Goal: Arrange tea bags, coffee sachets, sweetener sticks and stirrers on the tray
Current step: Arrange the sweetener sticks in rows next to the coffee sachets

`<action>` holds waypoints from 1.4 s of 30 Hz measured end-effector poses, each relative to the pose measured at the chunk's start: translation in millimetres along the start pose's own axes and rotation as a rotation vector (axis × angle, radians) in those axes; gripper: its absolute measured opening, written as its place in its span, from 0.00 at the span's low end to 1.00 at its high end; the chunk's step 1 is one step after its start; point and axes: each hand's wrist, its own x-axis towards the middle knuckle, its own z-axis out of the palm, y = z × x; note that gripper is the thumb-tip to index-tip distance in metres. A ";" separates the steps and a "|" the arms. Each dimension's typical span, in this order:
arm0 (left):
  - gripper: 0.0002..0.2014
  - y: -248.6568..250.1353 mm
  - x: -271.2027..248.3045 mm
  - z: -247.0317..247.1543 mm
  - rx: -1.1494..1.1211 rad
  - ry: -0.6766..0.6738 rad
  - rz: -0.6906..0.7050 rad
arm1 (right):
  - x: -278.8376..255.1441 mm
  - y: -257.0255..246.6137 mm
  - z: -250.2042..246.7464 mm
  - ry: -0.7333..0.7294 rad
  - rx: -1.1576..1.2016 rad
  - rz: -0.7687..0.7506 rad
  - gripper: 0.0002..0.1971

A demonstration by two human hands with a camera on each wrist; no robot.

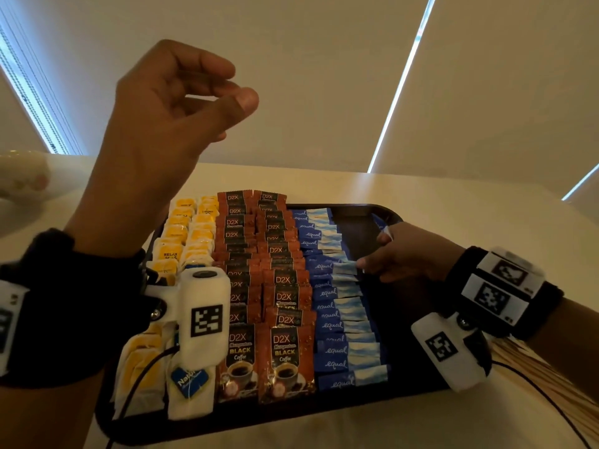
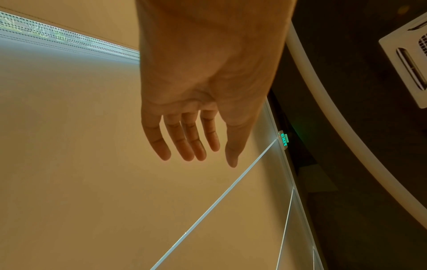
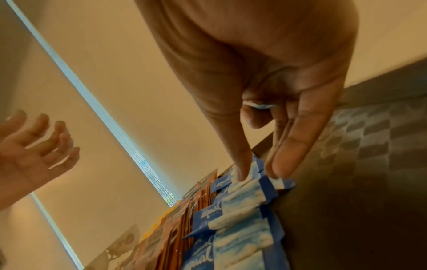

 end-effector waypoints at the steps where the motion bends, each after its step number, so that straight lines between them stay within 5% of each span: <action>1: 0.15 0.0 0.2 0.6 0.004 -0.001 -0.003 | 0.4 0.8 -1.1 0.010 -0.026 -0.013 0.14; 8: 0.15 0.0 -0.5 2.6 0.005 -0.014 0.001 | 17.4 8.6 1.1 0.028 -0.293 -0.174 0.20; 16: 0.15 0.8 -0.6 2.4 0.012 -0.021 0.013 | 27.3 1.1 5.2 -0.006 -0.682 -0.441 0.14; 26: 0.14 1.8 -0.3 1.3 0.009 -0.025 0.012 | 36.3 -12.9 4.1 -0.007 -0.650 -0.541 0.17; 33: 0.14 1.9 0.2 2.0 0.006 -0.022 0.016 | 35.5 -22.1 6.8 0.017 -0.525 -0.590 0.08; 35: 0.14 1.3 0.5 1.4 0.005 -0.028 0.019 | 26.1 -28.4 5.9 0.054 -0.474 -0.629 0.19; 38: 0.14 0.7 0.1 4.0 0.057 -0.144 -0.006 | 1.1 -38.4 8.6 0.094 -0.485 -0.690 0.17; 42: 0.20 -1.9 -5.7 14.8 0.308 -0.506 -0.050 | -33.7 -41.4 19.6 0.210 -0.614 -0.809 0.13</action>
